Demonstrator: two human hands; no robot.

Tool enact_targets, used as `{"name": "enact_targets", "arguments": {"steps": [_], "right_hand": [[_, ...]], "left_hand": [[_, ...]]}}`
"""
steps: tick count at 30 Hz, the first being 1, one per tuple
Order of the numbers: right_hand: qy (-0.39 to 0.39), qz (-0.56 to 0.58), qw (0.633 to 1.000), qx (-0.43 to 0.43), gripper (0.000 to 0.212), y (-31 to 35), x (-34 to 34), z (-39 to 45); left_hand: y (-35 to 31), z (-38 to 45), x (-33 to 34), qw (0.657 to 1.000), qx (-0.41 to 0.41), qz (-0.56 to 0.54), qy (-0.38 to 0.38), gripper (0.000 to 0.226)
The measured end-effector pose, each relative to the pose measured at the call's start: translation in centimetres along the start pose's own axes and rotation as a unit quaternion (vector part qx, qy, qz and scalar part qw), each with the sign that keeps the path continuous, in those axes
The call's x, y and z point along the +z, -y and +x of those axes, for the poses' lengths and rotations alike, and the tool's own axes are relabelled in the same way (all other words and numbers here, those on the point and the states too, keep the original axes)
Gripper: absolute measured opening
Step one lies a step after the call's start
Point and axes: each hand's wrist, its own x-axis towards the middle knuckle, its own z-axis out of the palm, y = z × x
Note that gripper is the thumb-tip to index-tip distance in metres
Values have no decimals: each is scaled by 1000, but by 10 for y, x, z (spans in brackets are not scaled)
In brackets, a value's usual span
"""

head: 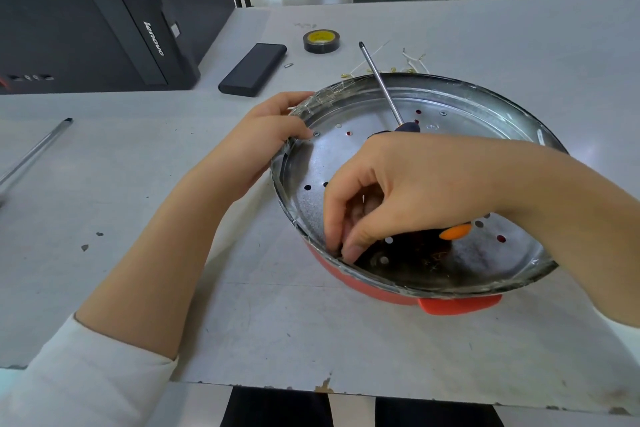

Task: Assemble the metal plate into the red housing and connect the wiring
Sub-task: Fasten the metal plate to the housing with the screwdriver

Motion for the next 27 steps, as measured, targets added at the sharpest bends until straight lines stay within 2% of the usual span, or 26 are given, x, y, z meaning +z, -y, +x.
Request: {"name": "enact_targets", "arguments": {"steps": [6,27], "right_hand": [[-2,-9,1000,3,7,-2,-2,-2],[-12,-2,1000,17,7,0,-2,-3]], "left_hand": [[0,0,0,1000,3,-1,6,44],[0,0,0,1000,-1,-1,7,45]]}}
